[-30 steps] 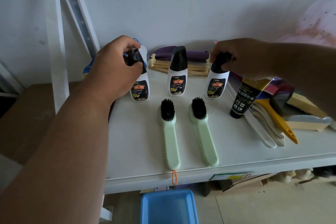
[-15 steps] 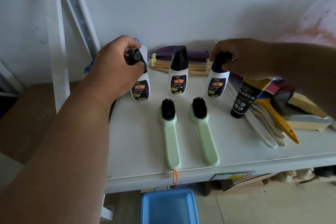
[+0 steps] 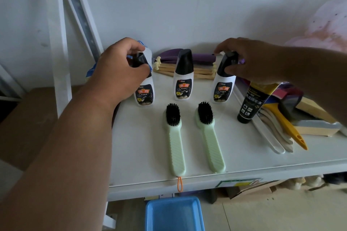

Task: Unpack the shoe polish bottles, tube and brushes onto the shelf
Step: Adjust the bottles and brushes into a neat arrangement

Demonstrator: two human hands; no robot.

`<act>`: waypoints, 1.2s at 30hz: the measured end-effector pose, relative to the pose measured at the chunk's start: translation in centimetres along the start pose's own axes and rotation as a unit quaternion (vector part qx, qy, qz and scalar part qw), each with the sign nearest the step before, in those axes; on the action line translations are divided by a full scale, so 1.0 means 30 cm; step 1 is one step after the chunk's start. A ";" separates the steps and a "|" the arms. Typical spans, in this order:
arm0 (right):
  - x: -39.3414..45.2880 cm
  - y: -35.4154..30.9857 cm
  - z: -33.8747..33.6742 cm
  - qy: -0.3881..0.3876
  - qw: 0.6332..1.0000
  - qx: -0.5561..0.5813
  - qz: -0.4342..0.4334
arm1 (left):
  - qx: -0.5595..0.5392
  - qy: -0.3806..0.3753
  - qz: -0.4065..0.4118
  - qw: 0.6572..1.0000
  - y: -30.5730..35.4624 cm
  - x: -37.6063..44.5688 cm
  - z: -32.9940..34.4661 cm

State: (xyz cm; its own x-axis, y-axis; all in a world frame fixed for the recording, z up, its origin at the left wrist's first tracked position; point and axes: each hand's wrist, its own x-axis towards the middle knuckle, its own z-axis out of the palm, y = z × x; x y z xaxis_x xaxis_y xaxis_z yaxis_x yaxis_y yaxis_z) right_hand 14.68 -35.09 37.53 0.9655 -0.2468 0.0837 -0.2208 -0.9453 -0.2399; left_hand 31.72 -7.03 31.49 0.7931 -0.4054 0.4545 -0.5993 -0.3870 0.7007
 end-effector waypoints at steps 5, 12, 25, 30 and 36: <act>-0.005 -0.006 -0.002 0.003 1.000 -0.002 0.003 | 0.005 -0.005 -0.001 1.000 0.002 -0.004 -0.002; -0.014 -0.008 0.009 0.041 0.999 0.003 0.016 | -0.021 0.003 -0.024 0.999 0.013 -0.010 -0.015; -0.175 -0.202 -0.011 0.320 0.942 0.074 -0.068 | -0.024 0.037 0.011 0.999 0.145 -0.025 -0.114; -0.292 -0.287 0.119 0.219 0.965 0.120 -0.081 | -0.015 -0.037 0.045 0.998 0.236 -0.147 -0.055; -0.373 -0.224 0.314 0.116 0.981 0.138 0.070 | 0.116 -0.178 0.002 0.977 0.202 -0.416 0.012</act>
State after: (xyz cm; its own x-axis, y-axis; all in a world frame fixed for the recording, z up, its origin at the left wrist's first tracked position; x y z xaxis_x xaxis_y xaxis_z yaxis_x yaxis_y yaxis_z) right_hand 6.66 -23.96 29.09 0.8635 -0.4423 0.2424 -0.2720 -0.8131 -0.5148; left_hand 18.14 -4.60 29.88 0.7277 -0.6539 0.2070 -0.6432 -0.5458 0.5370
